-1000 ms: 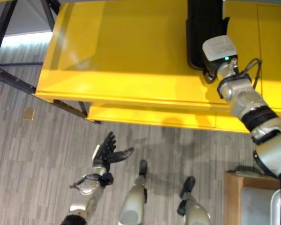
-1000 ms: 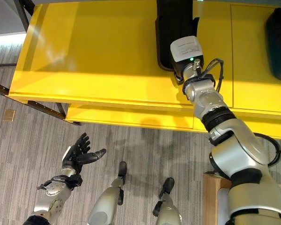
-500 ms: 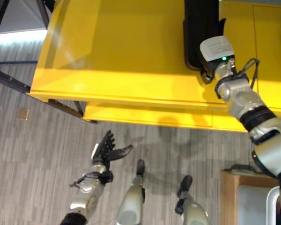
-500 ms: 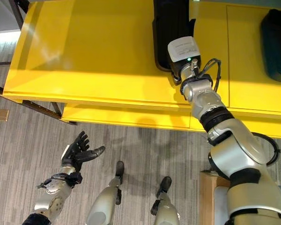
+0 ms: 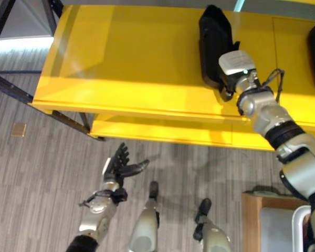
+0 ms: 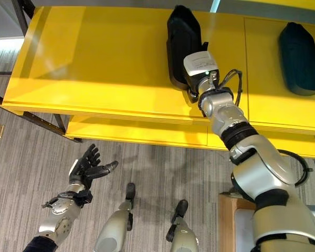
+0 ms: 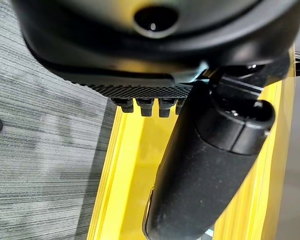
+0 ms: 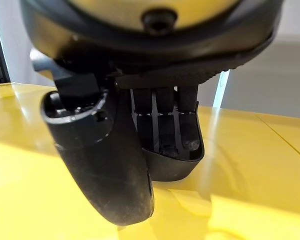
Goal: Move parts from the plastic box to the shelf.
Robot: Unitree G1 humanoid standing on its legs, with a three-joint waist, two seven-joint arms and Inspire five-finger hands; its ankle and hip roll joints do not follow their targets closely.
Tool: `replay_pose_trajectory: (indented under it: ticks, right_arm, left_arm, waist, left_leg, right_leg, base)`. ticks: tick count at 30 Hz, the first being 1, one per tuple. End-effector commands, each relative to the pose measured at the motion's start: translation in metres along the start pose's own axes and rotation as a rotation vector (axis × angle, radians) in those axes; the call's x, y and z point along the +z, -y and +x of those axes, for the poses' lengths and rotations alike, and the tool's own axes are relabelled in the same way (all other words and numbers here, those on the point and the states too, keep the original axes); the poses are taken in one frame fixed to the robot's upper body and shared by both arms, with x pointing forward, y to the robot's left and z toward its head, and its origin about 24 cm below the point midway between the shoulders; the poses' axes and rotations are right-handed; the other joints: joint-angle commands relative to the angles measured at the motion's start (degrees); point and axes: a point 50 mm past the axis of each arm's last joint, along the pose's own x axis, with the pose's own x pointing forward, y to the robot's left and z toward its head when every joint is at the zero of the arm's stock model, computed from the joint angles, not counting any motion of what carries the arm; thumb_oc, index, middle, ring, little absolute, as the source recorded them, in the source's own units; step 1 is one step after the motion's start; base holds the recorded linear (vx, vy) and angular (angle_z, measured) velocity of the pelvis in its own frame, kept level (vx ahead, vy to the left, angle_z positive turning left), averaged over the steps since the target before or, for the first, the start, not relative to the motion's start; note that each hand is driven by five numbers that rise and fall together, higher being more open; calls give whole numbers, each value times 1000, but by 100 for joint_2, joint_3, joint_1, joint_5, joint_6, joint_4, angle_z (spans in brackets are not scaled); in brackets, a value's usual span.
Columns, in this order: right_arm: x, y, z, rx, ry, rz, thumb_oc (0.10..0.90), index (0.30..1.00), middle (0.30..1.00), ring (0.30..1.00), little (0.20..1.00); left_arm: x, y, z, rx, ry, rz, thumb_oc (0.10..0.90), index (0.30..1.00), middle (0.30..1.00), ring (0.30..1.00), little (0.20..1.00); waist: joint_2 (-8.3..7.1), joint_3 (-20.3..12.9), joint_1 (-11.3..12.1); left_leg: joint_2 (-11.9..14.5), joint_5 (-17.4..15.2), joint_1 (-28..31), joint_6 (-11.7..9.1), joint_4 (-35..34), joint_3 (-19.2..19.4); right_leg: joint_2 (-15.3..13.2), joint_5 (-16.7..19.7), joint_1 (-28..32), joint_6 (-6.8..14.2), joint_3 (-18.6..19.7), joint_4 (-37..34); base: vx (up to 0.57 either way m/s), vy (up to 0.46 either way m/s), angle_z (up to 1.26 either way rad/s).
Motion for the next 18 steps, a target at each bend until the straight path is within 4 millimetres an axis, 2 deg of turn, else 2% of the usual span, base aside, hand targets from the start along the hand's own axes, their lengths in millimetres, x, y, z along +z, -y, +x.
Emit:
replay_pose_trajectory:
  ticks: [1, 18]
  right_arm:
    - [4, 43, 7, -165, 29, -18, 400, 300, 300, 300, 300]
    - [-6, 39, 6, -140, 2, -62, 400, 300, 300, 300, 300]
  left_arm:
    - [23, -4, -2, -32, 125, 44, 900, 1000, 1000, 1000, 1000]
    - [16, -7, -5, -20, 100, 36, 900, 1000, 1000, 1000, 1000]
  waist:
    - [-272, -535, 8]
    - [-284, -621, -85]
  left_leg:
    - [343, -451, 513, -55, -32, 23]
    - [360, -477, 614, -66, -65, 127]
  right_leg:
    - [-756, -513, -320, 328, 285, 1141]
    - [-727, -460, -306, 346, 389, 1058]
  base:
    - [11, 6, -4]
    - [-2, 0, -3]
